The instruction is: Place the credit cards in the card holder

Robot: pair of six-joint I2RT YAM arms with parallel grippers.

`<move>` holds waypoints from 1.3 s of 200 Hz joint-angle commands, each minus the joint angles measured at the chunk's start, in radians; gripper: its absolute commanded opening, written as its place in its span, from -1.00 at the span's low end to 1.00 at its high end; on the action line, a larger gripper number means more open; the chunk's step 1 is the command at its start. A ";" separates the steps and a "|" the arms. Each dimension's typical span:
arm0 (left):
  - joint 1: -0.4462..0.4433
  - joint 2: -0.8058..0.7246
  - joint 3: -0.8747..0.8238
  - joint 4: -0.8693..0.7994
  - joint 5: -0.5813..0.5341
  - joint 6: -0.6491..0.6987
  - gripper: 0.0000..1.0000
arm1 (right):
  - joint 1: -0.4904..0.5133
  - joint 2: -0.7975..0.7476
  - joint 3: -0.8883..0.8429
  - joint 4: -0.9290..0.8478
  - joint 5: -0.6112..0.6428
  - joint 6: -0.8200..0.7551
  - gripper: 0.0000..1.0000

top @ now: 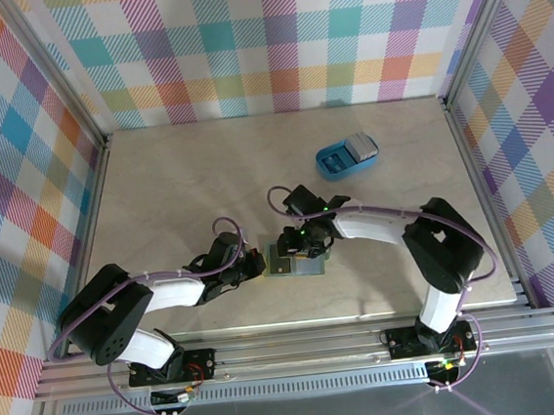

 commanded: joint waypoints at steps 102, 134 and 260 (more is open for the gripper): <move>-0.002 -0.160 -0.015 0.044 0.071 0.034 -0.50 | -0.057 -0.045 -0.027 -0.101 0.141 -0.122 -0.08; -0.005 -0.118 -0.010 0.071 0.079 0.024 -0.47 | -0.057 -0.002 -0.003 -0.116 0.151 -0.114 -0.08; -0.010 -0.010 -0.031 0.156 0.085 0.004 -0.43 | -0.064 0.051 0.012 -0.095 0.125 -0.081 -0.02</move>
